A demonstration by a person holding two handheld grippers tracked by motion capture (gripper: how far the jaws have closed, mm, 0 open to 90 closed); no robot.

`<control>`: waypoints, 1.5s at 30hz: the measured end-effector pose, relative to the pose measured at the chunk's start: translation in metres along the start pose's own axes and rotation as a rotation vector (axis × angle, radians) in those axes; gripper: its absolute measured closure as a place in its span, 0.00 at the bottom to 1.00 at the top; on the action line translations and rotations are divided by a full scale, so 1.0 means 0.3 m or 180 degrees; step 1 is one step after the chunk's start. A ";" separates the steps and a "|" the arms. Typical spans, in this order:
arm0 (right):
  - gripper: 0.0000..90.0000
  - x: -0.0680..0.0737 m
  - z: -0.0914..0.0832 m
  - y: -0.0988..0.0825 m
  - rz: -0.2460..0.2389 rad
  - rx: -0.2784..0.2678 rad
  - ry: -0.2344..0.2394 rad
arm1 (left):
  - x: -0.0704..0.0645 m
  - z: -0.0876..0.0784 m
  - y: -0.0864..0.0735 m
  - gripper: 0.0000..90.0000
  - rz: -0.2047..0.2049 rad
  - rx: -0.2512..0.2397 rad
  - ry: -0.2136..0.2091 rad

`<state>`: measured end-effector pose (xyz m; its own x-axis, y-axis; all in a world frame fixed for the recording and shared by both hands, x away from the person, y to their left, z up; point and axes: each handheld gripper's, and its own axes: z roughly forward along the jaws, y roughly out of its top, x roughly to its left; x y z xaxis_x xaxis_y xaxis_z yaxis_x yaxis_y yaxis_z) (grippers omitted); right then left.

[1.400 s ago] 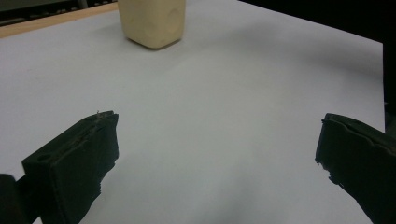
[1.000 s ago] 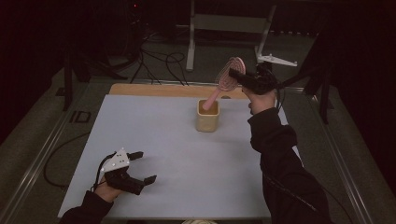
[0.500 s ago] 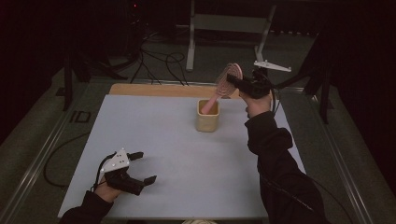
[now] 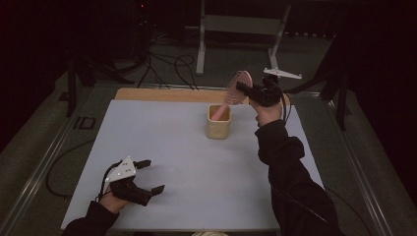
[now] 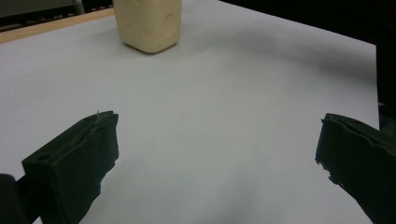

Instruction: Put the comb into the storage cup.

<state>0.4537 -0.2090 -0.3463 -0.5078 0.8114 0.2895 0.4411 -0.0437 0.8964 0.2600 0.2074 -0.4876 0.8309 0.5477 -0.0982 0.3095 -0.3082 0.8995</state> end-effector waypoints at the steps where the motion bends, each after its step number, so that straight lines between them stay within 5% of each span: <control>1: 0.72 -0.001 0.002 -0.003 0.0002 0.0004 0.0001 | 0.000 0.000 0.000 0.00 -0.0004 -0.0002 -0.0001; 45: 0.72 -0.046 0.101 -0.146 0.0145 0.0245 -0.0027 | 0.006 0.000 -0.005 0.00 -0.0018 -0.0006 -0.0053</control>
<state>0.4639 -0.2007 -0.3999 -0.4799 0.8144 0.3261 0.5194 -0.0358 0.8538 0.2610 0.2089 -0.4891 0.8367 0.5364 -0.1105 0.3135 -0.3037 0.8997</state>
